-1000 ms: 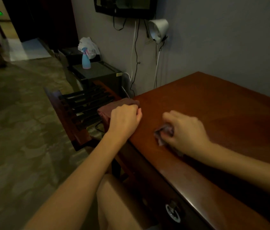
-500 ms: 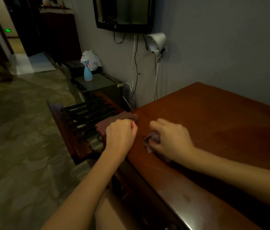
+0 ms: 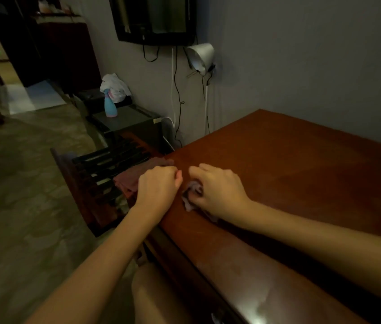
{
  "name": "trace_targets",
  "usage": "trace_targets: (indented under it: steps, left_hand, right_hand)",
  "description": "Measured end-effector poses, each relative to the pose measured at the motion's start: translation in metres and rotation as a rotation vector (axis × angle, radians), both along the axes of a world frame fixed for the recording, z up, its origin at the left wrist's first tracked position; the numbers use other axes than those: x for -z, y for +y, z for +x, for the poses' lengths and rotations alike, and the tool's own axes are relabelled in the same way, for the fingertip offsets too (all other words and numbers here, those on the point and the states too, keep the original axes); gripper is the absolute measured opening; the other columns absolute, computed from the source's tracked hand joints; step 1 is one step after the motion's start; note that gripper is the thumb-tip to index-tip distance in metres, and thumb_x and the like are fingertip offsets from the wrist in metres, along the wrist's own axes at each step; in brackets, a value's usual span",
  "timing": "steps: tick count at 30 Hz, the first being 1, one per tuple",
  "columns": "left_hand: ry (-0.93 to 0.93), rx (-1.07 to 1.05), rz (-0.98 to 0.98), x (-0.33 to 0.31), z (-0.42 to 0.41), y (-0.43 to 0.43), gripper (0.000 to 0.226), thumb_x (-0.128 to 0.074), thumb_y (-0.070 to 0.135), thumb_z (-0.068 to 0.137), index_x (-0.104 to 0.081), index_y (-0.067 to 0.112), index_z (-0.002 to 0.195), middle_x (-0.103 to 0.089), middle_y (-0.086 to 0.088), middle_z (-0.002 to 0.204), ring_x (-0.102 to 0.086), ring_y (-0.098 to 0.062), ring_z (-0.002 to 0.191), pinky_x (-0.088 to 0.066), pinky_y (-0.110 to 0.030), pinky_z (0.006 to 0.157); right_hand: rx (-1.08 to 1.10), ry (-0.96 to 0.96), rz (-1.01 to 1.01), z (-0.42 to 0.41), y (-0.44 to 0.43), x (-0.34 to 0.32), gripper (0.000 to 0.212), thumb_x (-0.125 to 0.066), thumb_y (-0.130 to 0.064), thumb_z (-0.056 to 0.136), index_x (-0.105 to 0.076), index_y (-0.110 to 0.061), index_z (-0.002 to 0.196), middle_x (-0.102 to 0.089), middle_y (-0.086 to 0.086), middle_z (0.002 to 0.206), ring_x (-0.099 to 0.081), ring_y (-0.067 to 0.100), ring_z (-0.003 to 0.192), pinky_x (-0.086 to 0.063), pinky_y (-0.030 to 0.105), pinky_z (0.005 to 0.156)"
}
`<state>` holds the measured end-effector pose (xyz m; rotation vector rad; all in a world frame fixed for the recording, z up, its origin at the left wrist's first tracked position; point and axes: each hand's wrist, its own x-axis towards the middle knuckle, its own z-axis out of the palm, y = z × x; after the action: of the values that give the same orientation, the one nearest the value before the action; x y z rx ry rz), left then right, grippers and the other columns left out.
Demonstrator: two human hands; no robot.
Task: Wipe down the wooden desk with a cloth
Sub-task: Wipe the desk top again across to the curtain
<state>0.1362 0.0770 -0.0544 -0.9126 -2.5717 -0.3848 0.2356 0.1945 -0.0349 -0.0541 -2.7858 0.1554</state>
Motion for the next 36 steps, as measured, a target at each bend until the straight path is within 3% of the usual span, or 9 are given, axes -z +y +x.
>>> trace_targets:
  steps: [4,7,10,14,21,24,28,32,36]
  left_hand:
    - [-0.028,0.001,0.003,0.001,-0.002,-0.009,0.034,-0.044,0.034,0.099,-0.061,0.018,0.075,-0.055,0.003,0.064,-0.054,-0.017,0.057,-0.035,-0.027,0.05]
    - [-0.057,-0.003,-0.004,0.001,-0.003,-0.002,0.034,-0.043,0.037,0.099,-0.062,0.02,0.076,-0.057,0.004,0.065,-0.056,-0.015,0.058,-0.041,-0.028,0.051]
    - [-0.08,0.023,0.03,-0.001,-0.002,0.026,0.034,-0.044,0.035,0.099,-0.06,0.018,0.074,-0.057,0.003,0.067,-0.058,-0.018,0.063,-0.047,-0.031,0.055]
    - [-0.094,-0.034,0.107,-0.002,0.004,0.038,0.031,-0.046,0.031,0.097,-0.055,0.018,0.07,-0.058,-0.001,0.069,-0.059,-0.024,0.067,-0.04,-0.033,0.054]
    - [-0.052,-0.043,0.182,0.002,0.005,0.037,0.037,-0.05,0.025,0.096,-0.05,0.02,0.06,-0.048,0.005,0.054,-0.046,-0.014,0.046,-0.022,-0.023,0.039]
    - [-0.054,-0.056,0.172,0.004,0.004,0.039,0.035,-0.049,0.026,0.096,-0.05,0.02,0.061,-0.05,0.004,0.055,-0.049,-0.017,0.048,-0.023,-0.025,0.04]
    - [-0.094,-0.09,0.152,-0.001,0.007,0.038,0.031,-0.047,0.029,0.096,-0.052,0.02,0.066,-0.054,0.001,0.06,-0.053,-0.021,0.055,-0.028,-0.029,0.046]
    - [-0.077,-0.056,0.174,0.0,0.004,0.036,0.034,-0.05,0.027,0.096,-0.053,0.02,0.063,-0.054,0.002,0.056,-0.053,-0.018,0.049,-0.032,-0.026,0.042]
    - [-0.063,-0.074,0.134,0.002,0.002,0.041,0.032,-0.047,0.028,0.097,-0.055,0.02,0.066,-0.057,0.001,0.059,-0.054,-0.017,0.051,-0.033,-0.026,0.043]
  right_hand:
    - [0.247,-0.013,-0.026,-0.036,0.078,-0.006,0.021,-0.06,-0.036,0.087,-0.042,-0.026,0.087,-0.051,-0.006,0.087,-0.06,0.019,0.08,-0.041,0.027,0.058]
    - [0.367,0.003,0.025,0.004,0.116,-0.009,0.023,-0.06,-0.038,0.085,-0.041,-0.024,0.087,-0.05,-0.004,0.086,-0.061,0.026,0.082,-0.039,0.029,0.059]
    - [0.227,-0.013,0.037,0.034,0.081,-0.002,0.021,-0.059,-0.039,0.085,-0.041,-0.029,0.092,-0.045,-0.01,0.09,-0.056,0.018,0.082,-0.039,0.026,0.062]
    - [-0.023,-0.022,-0.067,-0.015,0.037,-0.002,0.024,-0.061,-0.038,0.083,-0.038,-0.031,0.089,-0.044,-0.009,0.09,-0.05,0.016,0.078,-0.044,0.03,0.064]
    - [0.49,0.002,-0.025,-0.078,0.157,-0.014,0.029,-0.062,-0.037,0.086,-0.054,-0.02,0.107,-0.058,0.002,0.097,-0.06,0.02,0.085,-0.046,0.03,0.064]
    - [0.275,0.018,-0.012,-0.061,0.109,-0.005,0.024,-0.065,-0.039,0.083,-0.047,-0.026,0.092,-0.049,-0.007,0.09,-0.053,0.012,0.079,-0.04,0.026,0.06]
    - [-0.01,0.058,-0.031,-0.093,0.047,0.001,0.02,-0.06,-0.035,0.085,-0.049,-0.023,0.098,-0.049,-0.004,0.093,-0.054,0.018,0.081,-0.038,0.028,0.061]
    - [0.254,0.027,-0.101,-0.126,0.11,-0.008,0.022,-0.061,-0.035,0.086,-0.043,-0.024,0.09,-0.048,-0.004,0.089,-0.057,0.016,0.081,-0.046,0.028,0.064]
    - [0.38,0.065,-0.03,-0.065,0.142,-0.008,0.019,-0.061,-0.035,0.087,-0.047,-0.024,0.091,-0.048,-0.006,0.087,-0.06,0.019,0.079,-0.042,0.025,0.057]
